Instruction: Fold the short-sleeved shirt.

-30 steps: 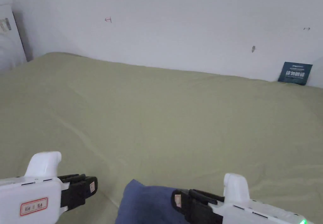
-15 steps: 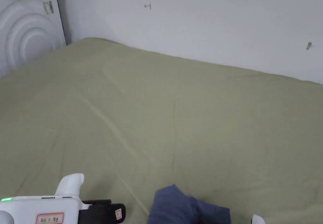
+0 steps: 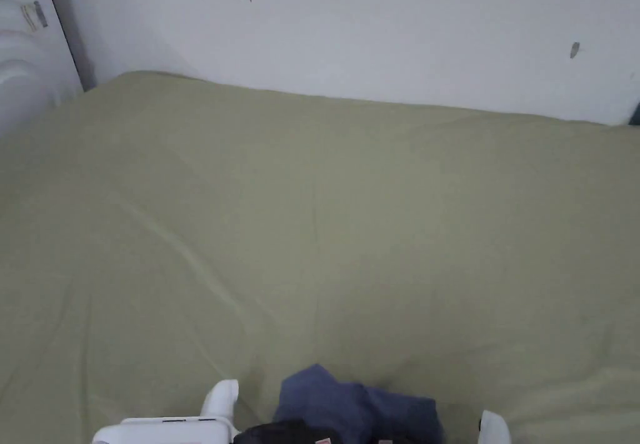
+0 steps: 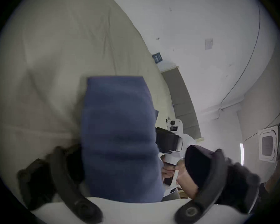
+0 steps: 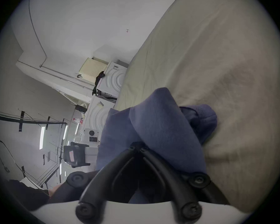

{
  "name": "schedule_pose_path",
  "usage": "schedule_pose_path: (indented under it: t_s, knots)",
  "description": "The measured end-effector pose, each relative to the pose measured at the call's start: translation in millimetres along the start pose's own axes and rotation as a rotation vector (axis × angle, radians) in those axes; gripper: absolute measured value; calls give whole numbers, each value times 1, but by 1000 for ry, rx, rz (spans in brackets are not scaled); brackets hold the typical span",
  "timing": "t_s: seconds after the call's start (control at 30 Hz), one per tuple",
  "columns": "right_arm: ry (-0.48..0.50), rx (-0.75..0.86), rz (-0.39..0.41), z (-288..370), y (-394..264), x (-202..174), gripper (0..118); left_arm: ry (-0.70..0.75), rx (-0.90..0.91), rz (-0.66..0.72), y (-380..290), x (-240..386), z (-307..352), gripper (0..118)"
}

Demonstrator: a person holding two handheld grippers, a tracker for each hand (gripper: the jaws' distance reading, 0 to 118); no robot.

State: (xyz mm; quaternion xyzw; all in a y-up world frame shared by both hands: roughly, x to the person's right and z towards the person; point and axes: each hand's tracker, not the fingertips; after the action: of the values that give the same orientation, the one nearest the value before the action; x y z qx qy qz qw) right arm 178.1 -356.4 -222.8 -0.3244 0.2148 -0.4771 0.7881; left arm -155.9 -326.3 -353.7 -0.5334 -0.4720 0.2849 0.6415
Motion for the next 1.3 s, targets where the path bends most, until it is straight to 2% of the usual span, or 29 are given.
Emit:
schedule_pose_path:
  t_s: [0.03, 0.07, 0.1, 0.17, 0.23, 0.27, 0.37, 0.47, 0.5, 0.57, 0.73, 0.83, 0.97, 1.0, 1.03, 1.07, 1.1, 1.13, 1.23, 1.3]
  knots:
    - [-3, 5, 3, 1, -1, -2, 1, 12, -5, -13, 1, 4, 0, 70]
    - [-6, 11, 7, 2, -1, -3, 1, 101, -11, -29, 1, 7, 1, 48]
    - [-14, 17, 10, 2, -2, -4, 1, 163, -4, -46, 2, 2, 6, 43]
    - [-12, 18, 13, 3, -2, -4, 1, 118, -20, 17, 4, -11, 17, 40]
    - [-17, 22, 41, 2, -5, -11, 1, 146, -14, -18, 4, -5, 22, 38]
    - [-18, 28, 59, 1, -6, -15, 1, 146, -2, -79, 3, -1, 23, 38]
    - [-14, 48, 78, 3, -10, -26, 1, 155, 27, -91, 11, -2, 40, 38]
    - [8, 69, 100, 9, -10, -39, 1, 148, 61, -85, 33, -14, 82, 38]
    - [3, 76, 114, 11, -8, -44, 1, 212, 106, -117, 40, -17, 102, 38]
    - [4, 90, 137, 13, -6, -54, 1, 236, 102, -105, 60, -32, 144, 38]
    - [39, 125, 147, 9, -6, -83, 1, 447, 100, -164, 108, -66, 251, 38]
    - [69, 115, 155, 3, -10, -103, 1, 536, 91, -105, 126, -96, 306, 38]
    - [37, 64, 181, -3, -15, -120, 1, 614, -39, -106, 139, -124, 349, 38]
    - [37, 50, 196, -5, -16, -125, 1, 654, -47, -82, 139, -124, 351, 38]
    - [37, 49, 205, -7, -17, -129, 1, 617, -22, -39, 137, -129, 356, 44]
    - [39, 48, 209, -7, -19, -134, 1, 546, 17, 18, 132, -130, 357, 63]
    - [49, 43, 213, -8, -19, -138, 1, 537, 61, -7, 125, -124, 356, 91]
    - [64, 38, 217, -7, -20, -141, 1, 565, 107, -54, 120, -115, 356, 103]
    - [75, 40, 238, 2, -21, -153, 1, 458, 315, -39, 95, -86, 375, 104]
    - [67, 60, 273, 19, -22, -162, 1, 593, 412, -114, 85, -43, 384, 104]
